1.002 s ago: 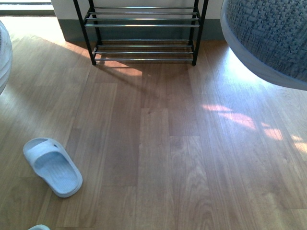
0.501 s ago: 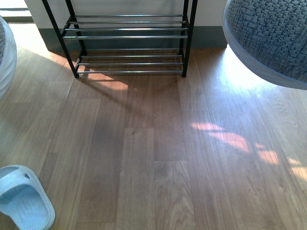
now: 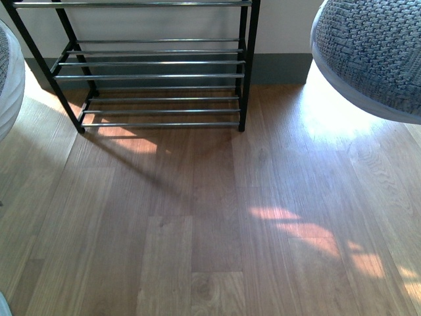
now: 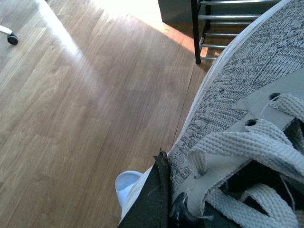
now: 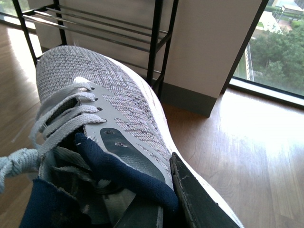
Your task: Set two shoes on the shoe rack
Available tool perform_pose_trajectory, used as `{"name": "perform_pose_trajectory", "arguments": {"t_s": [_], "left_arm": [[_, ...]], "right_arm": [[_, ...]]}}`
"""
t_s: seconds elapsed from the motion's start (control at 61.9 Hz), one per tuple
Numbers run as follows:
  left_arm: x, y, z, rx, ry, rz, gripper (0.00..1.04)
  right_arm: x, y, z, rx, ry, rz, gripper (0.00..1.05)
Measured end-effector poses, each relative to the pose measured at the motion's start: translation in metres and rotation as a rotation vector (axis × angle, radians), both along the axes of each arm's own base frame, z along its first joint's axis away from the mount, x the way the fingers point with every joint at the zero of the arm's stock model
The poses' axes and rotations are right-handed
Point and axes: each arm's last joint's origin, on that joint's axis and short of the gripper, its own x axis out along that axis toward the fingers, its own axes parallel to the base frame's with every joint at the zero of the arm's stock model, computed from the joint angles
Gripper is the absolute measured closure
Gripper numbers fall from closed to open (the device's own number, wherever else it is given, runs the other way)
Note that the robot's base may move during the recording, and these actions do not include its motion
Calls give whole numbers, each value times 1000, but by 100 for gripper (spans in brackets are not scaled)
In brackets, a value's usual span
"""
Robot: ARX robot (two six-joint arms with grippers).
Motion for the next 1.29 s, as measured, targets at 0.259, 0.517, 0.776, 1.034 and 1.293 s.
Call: {"name": "perform_pose_trajectory", "arguments": {"t_s": [0.259, 0.517, 0.776, 1.034, 1.293], "left_arm": [[0, 0, 0, 3, 0, 5, 103], [0, 0, 0, 0, 0, -2, 103], [0, 0, -1, 6, 5, 8, 103], [0, 0, -1, 6, 5, 8, 103], [0, 0, -1, 5, 5, 6, 103]], "right_arm": [[0, 0, 0, 1, 0, 3, 103], [0, 0, 0, 0, 0, -5, 103], [0, 1, 0, 2, 1, 12, 103], [0, 0, 0, 1, 1, 5, 103], [0, 0, 0, 1, 1, 5, 103]]}}
